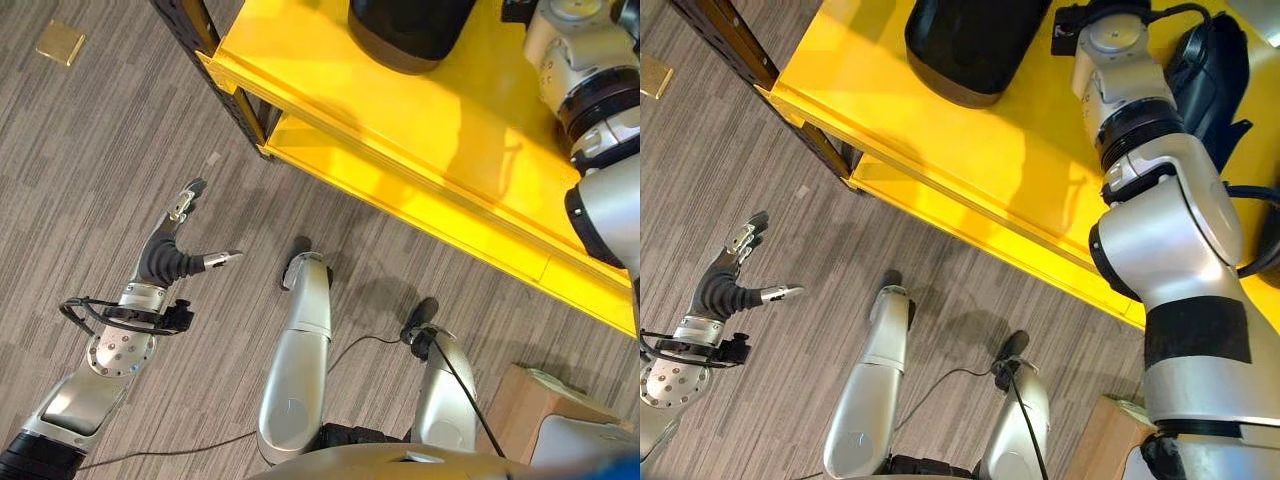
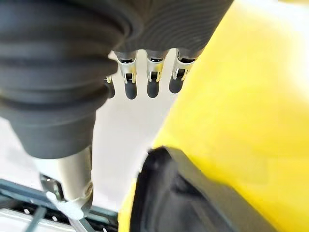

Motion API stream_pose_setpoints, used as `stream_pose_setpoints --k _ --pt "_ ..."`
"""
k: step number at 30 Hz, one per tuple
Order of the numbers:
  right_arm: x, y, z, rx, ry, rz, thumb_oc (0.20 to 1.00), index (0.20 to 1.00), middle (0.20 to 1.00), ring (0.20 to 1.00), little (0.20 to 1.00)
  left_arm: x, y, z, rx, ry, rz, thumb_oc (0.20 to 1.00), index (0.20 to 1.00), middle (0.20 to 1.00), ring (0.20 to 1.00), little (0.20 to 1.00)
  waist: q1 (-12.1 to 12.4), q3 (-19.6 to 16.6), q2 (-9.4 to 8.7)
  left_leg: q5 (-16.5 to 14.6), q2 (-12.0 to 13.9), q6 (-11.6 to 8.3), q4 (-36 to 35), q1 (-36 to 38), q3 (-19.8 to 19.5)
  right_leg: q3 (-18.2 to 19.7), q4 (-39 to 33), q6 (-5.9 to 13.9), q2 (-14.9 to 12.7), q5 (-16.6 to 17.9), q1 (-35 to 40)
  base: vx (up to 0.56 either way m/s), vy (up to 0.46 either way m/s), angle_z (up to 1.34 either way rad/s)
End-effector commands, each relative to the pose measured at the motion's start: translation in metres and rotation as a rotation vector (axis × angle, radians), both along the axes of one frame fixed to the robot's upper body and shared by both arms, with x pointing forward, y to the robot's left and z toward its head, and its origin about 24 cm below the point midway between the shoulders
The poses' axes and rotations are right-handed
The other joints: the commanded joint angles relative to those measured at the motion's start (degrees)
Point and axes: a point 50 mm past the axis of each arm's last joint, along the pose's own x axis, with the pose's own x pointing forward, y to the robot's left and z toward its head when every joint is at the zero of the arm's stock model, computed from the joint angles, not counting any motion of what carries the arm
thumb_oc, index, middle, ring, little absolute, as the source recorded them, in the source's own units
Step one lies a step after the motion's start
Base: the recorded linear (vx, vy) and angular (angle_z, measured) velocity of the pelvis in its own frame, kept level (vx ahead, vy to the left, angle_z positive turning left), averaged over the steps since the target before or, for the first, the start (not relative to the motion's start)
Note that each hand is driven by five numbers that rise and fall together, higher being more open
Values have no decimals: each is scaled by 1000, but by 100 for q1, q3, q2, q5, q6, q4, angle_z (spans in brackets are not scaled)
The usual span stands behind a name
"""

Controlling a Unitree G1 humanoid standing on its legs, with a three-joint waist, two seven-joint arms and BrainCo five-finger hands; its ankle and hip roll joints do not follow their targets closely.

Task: Move parts from the plastic box to the shelf.

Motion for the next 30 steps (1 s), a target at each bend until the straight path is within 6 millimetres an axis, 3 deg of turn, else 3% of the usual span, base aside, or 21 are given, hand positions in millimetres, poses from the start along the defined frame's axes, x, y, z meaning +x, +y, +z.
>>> stream_pose_setpoints --k 1,8,14,17,20,23,30 --pt "-24 -7 53 47 -192 16 1000 1000 1000 1000 1000 4 1 10 17 -31 -42 1000 1000 1000 1000 1000 126 -102 -79 41 -120 413 -484 99 548 231 1023 -254 59 -779 -18 0 0 0" --pt "-23 -4 51 37 -196 33 1000 1000 1000 1000 1000 5 2 6 21 1 -52 1000 1000 1000 1000 1000 31 -326 -103 65 -107 370 -654 481 559 195 861 -240 57 -803 369 8 -15 0" --pt "-22 13 47 35 -214 114 1000 1000 1000 1000 1000 6 2 3 20 24 -59 1000 1000 1000 1000 1000 -64 -460 -114 78 -52 341 -816 866 592 177 641 -214 67 -752 713 19 -13 -4" --pt "-19 37 34 25 -225 234 1000 1000 1000 1000 1000 6 3 0 6 43 -55 1000 1000 1000 1000 1000 -183 -587 -126 107 -3 314 -987 1168 651 191 419 -204 82 -697 989 38 -30 -13" --pt "-29 69 32 -53 -273 392 1000 1000 1000 1000 1000 6 4 -4 -4 62 -50 1000 1000 1000 1000 1000 -311 -665 -123 146 59 289 -1101 1388 720 205 271 -189 91 -662 1164 31 -21 -12" --pt "-35 79 15 -34 -281 517 1000 1000 1000 1000 1000 5 1 -10 -28 89 -57 1000 1000 1000 1000 1000 -451 -736 -102 372 115 297 -1332 1635 806 204 49 -207 61 -495 1327 -33 -10 -13" --pt "-48 68 -38 23 -229 696 1000 1000 1000 1000 1000 0 -8 -23 -78 146 -78 1000 1000 1000 1000 1000 -731 -905 -4 516 233 236 -1794 2255 997 206 -295 -185 65 -442 1728 47 -46 -14"
